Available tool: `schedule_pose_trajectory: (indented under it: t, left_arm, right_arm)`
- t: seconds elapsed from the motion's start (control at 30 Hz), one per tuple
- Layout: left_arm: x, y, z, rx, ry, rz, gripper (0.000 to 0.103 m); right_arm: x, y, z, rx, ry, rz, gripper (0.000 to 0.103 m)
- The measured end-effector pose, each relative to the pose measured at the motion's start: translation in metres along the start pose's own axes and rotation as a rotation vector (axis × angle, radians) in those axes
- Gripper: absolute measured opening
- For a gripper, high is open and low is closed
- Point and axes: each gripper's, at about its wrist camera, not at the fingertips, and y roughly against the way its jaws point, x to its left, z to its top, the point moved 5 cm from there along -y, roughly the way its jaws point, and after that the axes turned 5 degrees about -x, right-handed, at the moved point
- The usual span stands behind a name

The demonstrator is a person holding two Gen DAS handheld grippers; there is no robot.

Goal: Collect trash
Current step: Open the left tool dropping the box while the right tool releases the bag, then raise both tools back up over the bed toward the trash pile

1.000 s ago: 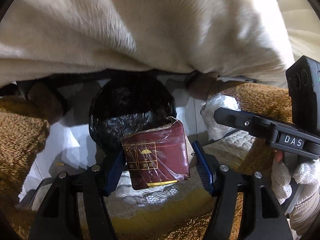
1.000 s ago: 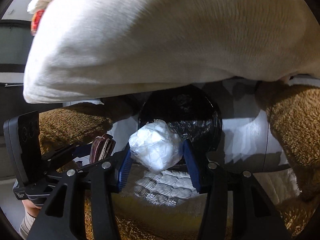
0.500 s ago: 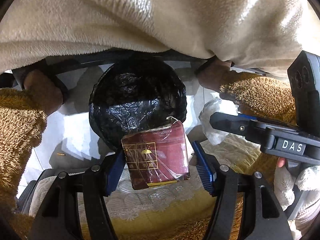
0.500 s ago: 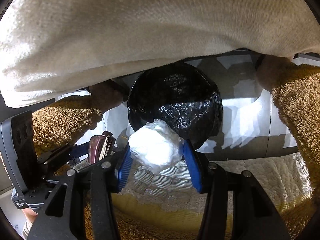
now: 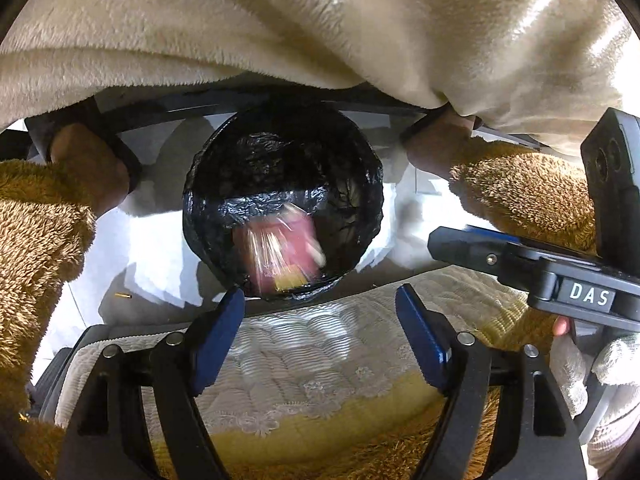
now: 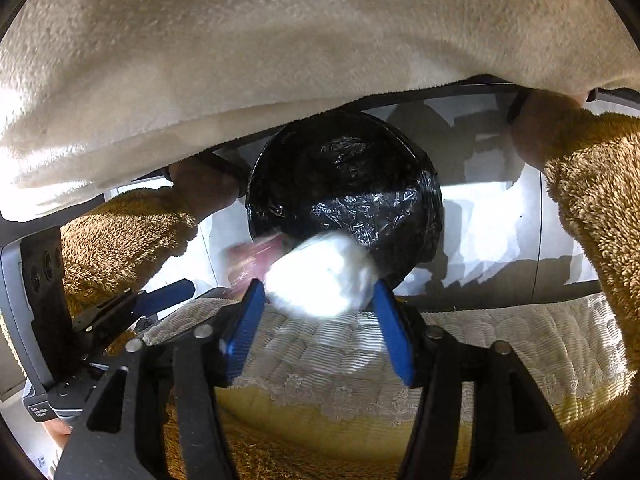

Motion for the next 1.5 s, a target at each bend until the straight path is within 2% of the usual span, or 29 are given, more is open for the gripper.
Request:
schedule_pose_trajectory:
  t: [0.57,0.93,1.03,1.13,1.4,1.5]
  left_arm:
    - [0.000,0.004,-0.003,-0.007,-0.022,0.016,0.079]
    - [-0.005,0.026,-0.013,-0.081,-0.056,0.012,0.079]
    - [-0.007,0.038,-0.015,-0.125,-0.063,0.002,0.079]
    - [-0.009,0.054,-0.017,-0.190,-0.062,-0.021,0.079]
    - [-0.014,0.120,-0.024,-0.451,-0.080,-0.067,0.079]
    - [-0.019,0.145,-0.024,-0.538,-0.104,-0.067,0.079]
  right_arm:
    - [0.001,0.003,-0.005,0.012,0.020,-0.001,0.059]
    - [0.008,0.018,-0.013,-0.035,0.039,0.022,0.059]
    - [0.014,0.029,-0.016,-0.076,0.059,0.039,0.059]
    - [0.020,0.047,-0.017,-0.153,0.086,0.060,0.059]
    - [0.039,0.116,-0.020,-0.421,0.177,0.180,0.059]
    - [0.049,0.137,-0.021,-0.493,0.233,0.190,0.059]
